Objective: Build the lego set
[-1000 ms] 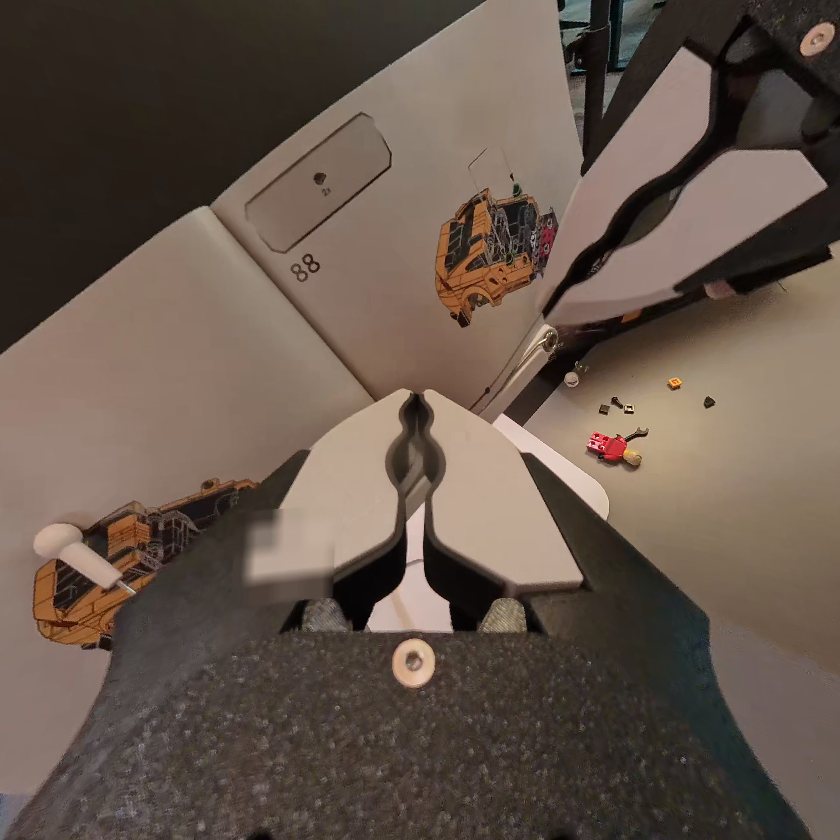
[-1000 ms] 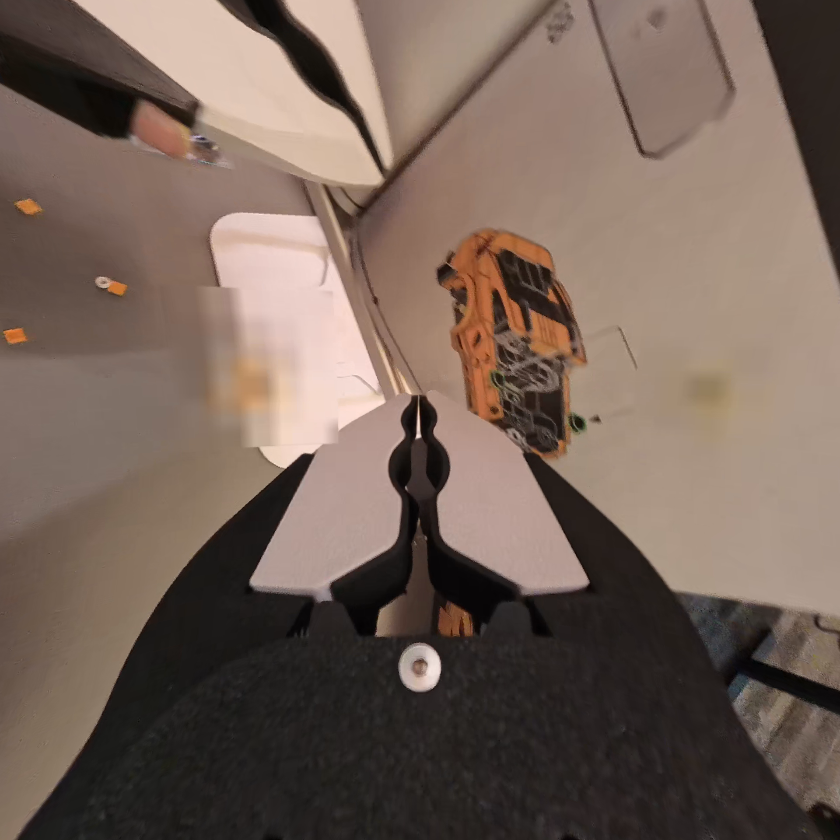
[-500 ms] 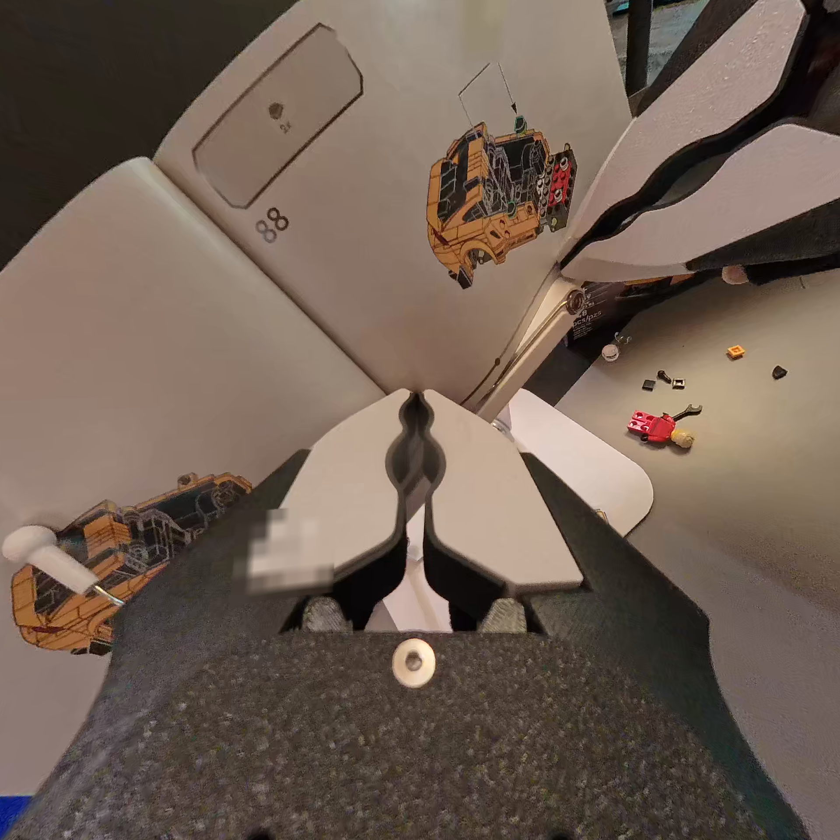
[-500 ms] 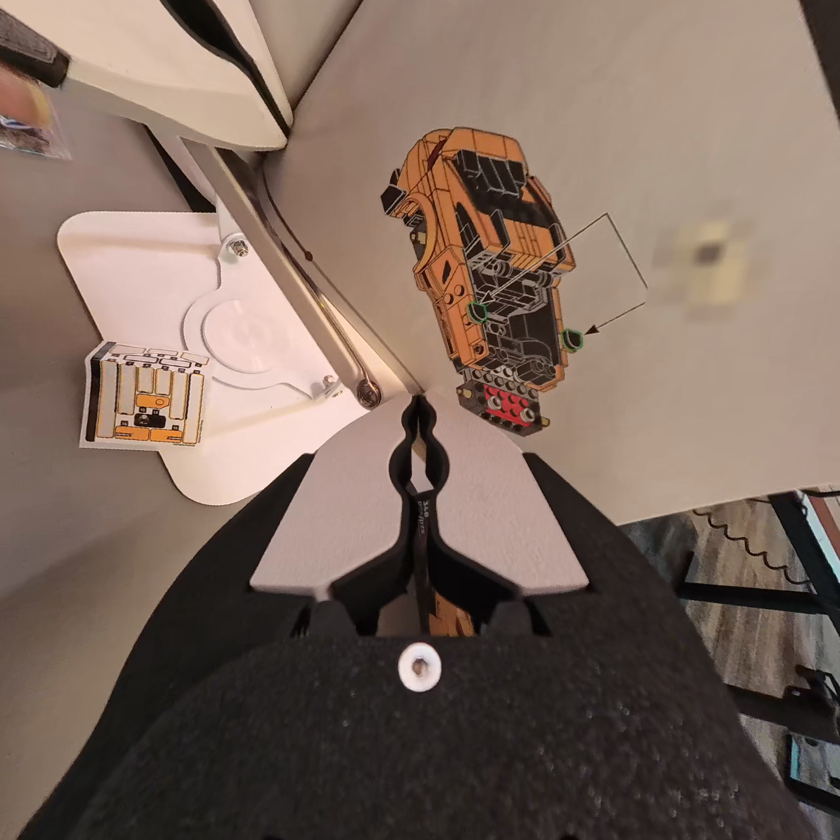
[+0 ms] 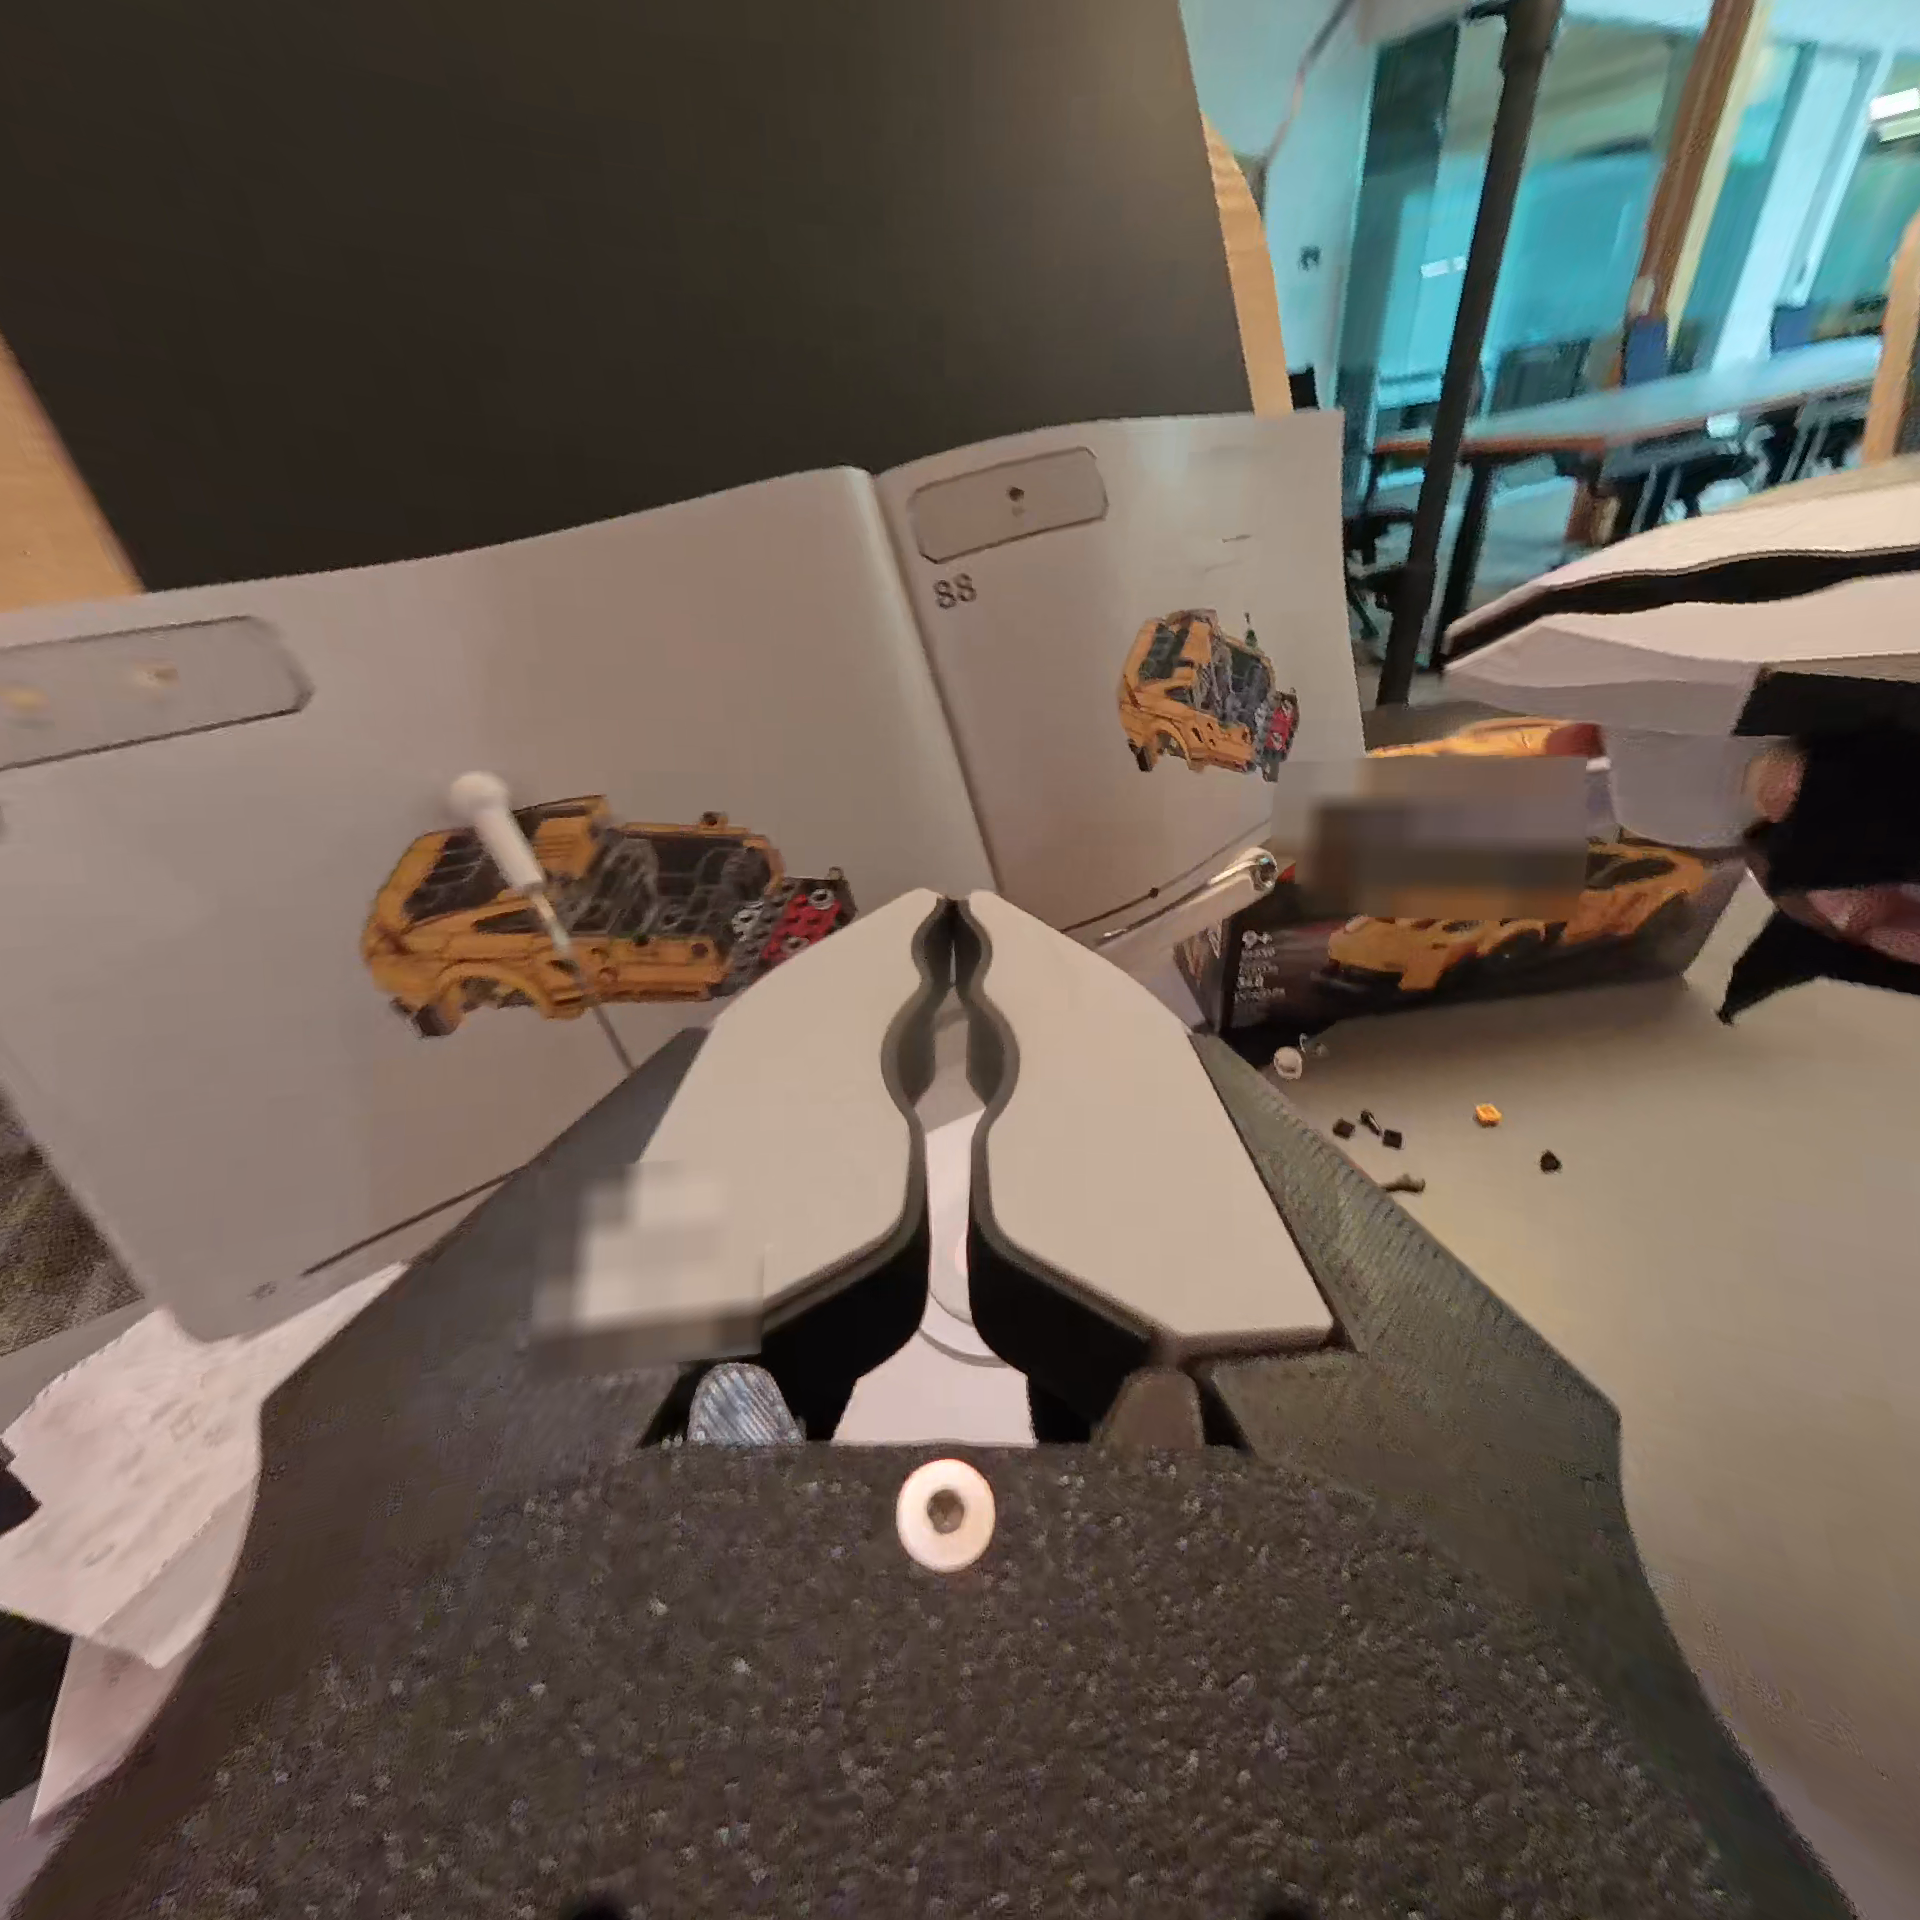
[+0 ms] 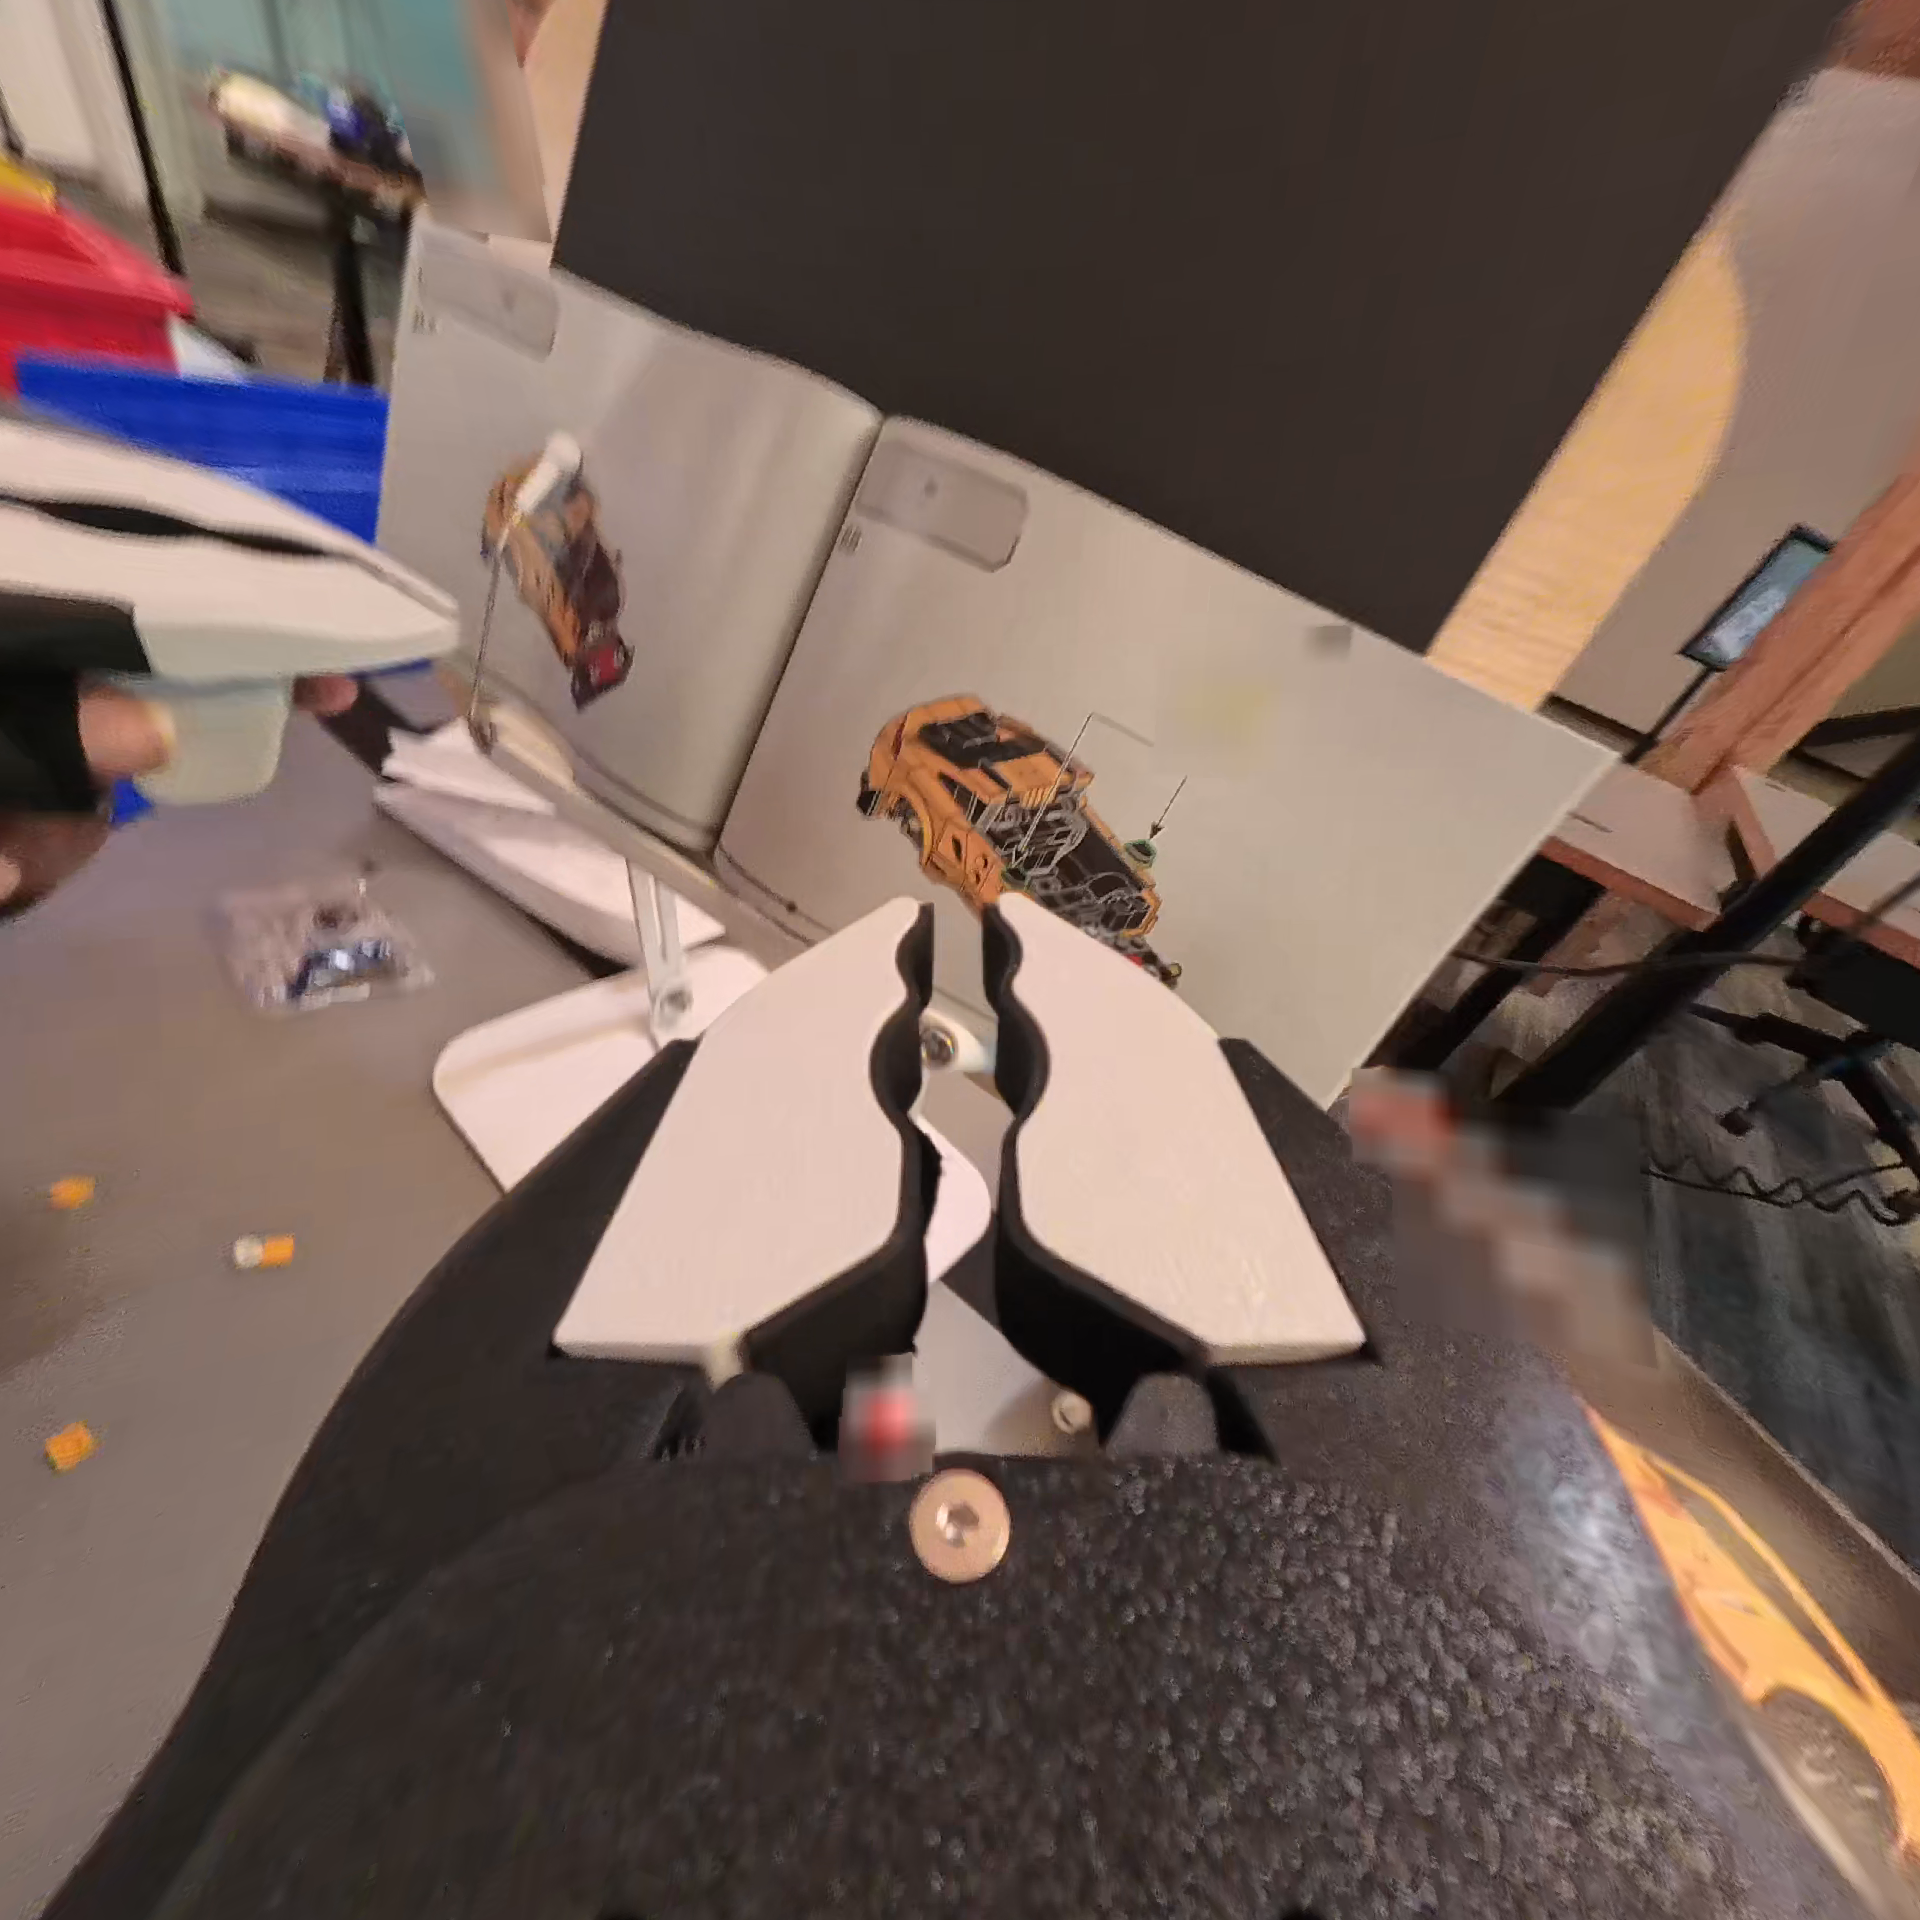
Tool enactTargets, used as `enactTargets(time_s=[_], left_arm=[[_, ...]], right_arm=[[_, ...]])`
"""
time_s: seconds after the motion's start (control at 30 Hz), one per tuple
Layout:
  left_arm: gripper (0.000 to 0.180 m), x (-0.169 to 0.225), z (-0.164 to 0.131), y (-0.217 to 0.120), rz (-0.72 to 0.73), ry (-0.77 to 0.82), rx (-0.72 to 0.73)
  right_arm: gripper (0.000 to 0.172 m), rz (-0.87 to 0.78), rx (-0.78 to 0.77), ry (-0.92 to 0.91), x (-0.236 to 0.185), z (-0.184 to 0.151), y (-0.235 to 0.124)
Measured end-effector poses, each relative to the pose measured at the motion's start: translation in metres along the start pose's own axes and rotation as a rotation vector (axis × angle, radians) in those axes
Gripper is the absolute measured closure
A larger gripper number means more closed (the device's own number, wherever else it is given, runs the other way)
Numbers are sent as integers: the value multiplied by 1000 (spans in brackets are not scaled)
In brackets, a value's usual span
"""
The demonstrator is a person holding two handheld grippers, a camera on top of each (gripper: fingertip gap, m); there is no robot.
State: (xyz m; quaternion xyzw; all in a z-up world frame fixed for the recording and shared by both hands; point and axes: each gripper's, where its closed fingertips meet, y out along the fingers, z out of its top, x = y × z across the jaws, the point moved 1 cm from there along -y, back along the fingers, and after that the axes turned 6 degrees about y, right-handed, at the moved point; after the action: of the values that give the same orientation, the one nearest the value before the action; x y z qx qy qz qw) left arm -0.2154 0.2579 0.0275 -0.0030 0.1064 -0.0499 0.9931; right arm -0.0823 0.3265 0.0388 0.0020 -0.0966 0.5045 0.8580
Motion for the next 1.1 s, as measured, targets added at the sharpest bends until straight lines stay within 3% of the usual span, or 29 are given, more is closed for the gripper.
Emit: enactTargets(time_s=[0.13, 0.33, 0.47, 0.93, 0.97, 1.0, 1.1], left_arm=[[180, -16, 4, -23, 102, -59, 103], [180, -32, 1, -52, 209, -115, 155], [180, -40, -9, -55, 260, -105, 133], [180, -61, -19, -55, 293, -49, 56], [157, -60, -20, -53, 271, -49, 48], [150, -59, -23, -51, 248, -56, 23], [150, -60, -20, -52, 223, -84, 42]], right_arm=[[158, -92, 150, 161, -3, 10, -14], [155, -235, 239, 273, -6, -12, -31], [172, -242, 236, 262, -8, -20, -33], [172, -167, 221, 148, -33, -23, -27], [172, -159, 217, 150, -35, -25, -26], [171, -154, 215, 148, -36, -27, -25], [170, -139, 209, 121, -41, -28, -22]])
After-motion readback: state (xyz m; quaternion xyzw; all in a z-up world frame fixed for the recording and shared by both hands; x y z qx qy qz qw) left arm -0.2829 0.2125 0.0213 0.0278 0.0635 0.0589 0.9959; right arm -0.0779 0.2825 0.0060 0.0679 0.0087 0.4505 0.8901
